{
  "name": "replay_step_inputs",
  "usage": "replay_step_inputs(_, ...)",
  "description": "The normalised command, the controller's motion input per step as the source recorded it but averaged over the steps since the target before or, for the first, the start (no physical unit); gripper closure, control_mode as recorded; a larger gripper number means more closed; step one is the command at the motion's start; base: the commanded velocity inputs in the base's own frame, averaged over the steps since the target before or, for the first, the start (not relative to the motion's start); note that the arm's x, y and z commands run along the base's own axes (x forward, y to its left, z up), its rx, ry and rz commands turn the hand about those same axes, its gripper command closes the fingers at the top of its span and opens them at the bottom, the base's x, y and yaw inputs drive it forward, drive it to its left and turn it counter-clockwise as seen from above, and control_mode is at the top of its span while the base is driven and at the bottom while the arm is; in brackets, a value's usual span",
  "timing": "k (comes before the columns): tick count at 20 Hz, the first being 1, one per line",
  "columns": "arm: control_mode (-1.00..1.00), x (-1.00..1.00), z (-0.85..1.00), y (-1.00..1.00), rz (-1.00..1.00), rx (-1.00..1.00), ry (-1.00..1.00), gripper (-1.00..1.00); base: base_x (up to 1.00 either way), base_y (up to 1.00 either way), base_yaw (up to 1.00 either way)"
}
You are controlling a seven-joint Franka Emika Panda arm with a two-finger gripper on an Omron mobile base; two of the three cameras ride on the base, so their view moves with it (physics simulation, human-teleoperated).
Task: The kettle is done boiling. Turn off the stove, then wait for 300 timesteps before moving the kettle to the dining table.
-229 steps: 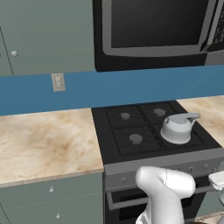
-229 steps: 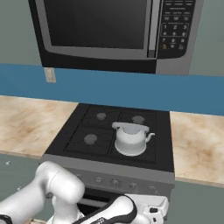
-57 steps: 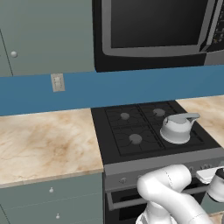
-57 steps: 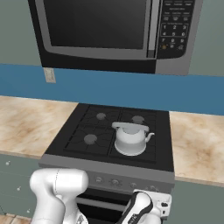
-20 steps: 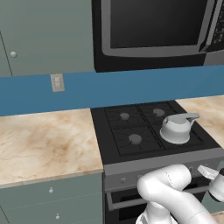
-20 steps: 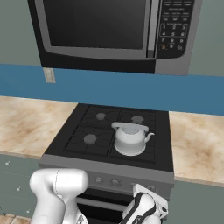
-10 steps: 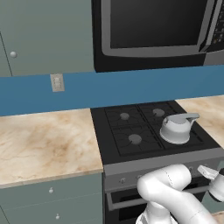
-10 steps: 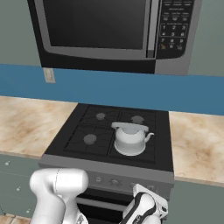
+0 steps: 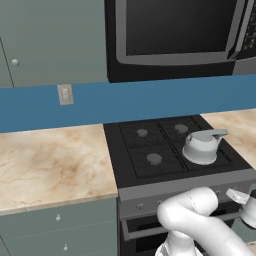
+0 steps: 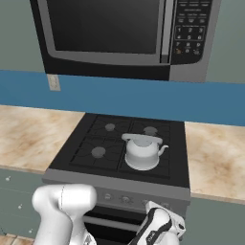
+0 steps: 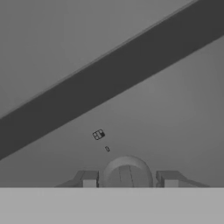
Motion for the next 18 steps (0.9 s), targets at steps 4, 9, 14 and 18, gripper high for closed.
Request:
replay_step_inputs(4, -1.00, 0.00, -0.01, 0.05, 0.03, 0.30, 0.11, 1.00, 0.00, 0.00, 0.00)
replay_step_inputs(9, -1.00, 0.00, -0.22, 0.25, 0.01, 0.38, 0.07, 1.00, 0.00, 0.00, 0.00)
replay_step_inputs(14, -1.00, 0.00, -0.35, 0.23, 0.00, 0.46, 0.02, 1.00, 0.00, 0.00, 0.00)
replay_step_inputs(18, -1.00, 0.00, -0.38, 0.03, 0.01, 0.48, 0.00, 1.00, 0.00, 0.00, 0.00)
